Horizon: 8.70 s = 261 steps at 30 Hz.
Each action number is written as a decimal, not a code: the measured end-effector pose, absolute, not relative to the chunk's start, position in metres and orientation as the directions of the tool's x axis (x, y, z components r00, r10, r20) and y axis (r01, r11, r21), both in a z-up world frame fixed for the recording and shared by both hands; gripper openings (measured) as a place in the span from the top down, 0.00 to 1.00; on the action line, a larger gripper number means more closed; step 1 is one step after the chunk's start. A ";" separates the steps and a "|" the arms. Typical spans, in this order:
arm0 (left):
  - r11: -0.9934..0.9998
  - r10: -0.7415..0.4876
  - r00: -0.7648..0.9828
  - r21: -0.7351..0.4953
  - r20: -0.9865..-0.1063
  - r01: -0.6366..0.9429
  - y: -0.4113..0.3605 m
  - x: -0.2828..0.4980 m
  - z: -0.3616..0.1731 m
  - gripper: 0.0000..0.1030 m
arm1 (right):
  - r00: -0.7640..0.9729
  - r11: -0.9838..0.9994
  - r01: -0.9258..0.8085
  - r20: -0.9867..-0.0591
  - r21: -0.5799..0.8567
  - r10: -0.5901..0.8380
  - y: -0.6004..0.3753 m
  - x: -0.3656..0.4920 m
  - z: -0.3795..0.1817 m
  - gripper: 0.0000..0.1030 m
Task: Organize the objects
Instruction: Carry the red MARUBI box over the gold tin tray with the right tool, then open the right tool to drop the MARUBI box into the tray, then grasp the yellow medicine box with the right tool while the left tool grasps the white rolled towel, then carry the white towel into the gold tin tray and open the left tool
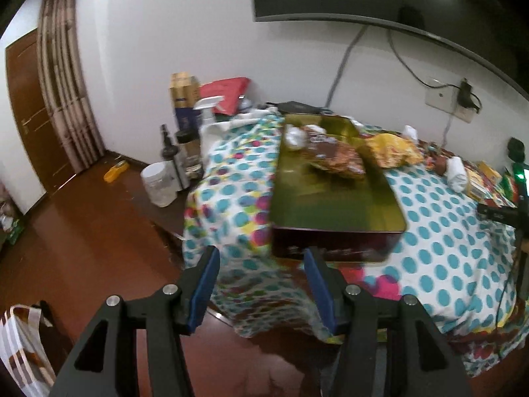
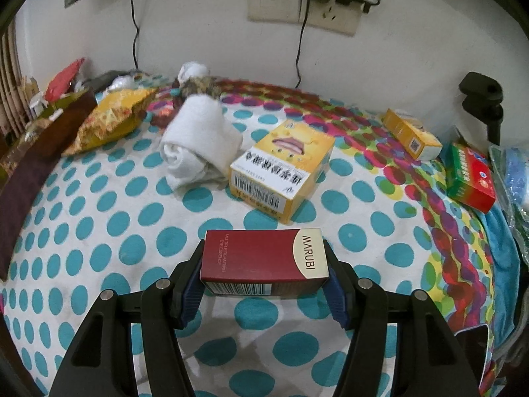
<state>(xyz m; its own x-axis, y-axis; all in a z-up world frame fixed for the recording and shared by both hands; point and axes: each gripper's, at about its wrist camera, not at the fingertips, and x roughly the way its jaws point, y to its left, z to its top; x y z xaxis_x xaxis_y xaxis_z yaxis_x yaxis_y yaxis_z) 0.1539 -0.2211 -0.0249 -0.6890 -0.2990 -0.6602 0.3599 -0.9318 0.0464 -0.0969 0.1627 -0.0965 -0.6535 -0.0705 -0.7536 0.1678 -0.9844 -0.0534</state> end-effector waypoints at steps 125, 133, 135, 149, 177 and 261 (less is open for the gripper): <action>-0.959 0.285 -0.576 -0.218 -0.766 -0.184 0.062 -0.161 -0.089 0.47 | -0.607 -0.998 0.059 -0.794 -0.009 -0.029 0.215 -0.134 -0.109 0.41; -0.959 0.284 -0.605 -0.216 -0.744 -0.185 0.065 -0.175 -0.098 0.47 | -0.607 -0.998 0.059 -0.794 -0.008 -0.029 0.216 -0.133 -0.110 0.41; -0.956 0.294 -0.640 -0.210 -0.710 -0.207 0.065 -0.168 -0.099 0.47 | -0.607 -0.998 0.059 -0.794 -0.009 -0.029 0.216 -0.133 -0.110 0.41; -0.951 0.310 -0.684 -0.208 -0.661 -0.229 0.061 -0.157 -0.087 0.70 | -0.607 -0.998 0.059 -0.794 -0.012 -0.027 0.218 -0.133 -0.111 0.41; -0.965 0.212 -0.729 -0.024 -0.650 -0.260 0.022 -0.068 -0.054 0.71 | -0.606 -0.998 0.058 -0.795 -0.016 -0.022 0.222 -0.134 -0.114 0.40; -0.985 0.075 -0.578 -0.152 -0.813 0.086 -0.237 -0.181 -0.025 0.68 | -0.606 -0.998 0.050 -0.795 -0.023 -0.012 0.218 -0.134 -0.114 0.36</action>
<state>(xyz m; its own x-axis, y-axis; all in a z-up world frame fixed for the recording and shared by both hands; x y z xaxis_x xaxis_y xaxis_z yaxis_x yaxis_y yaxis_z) -0.1815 -0.2372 -0.0251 -0.5780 0.0749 -0.8126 0.0855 -0.9847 -0.1516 -0.1339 0.2182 -0.1136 -0.6060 -0.0120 -0.7954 0.0502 -0.9985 -0.0232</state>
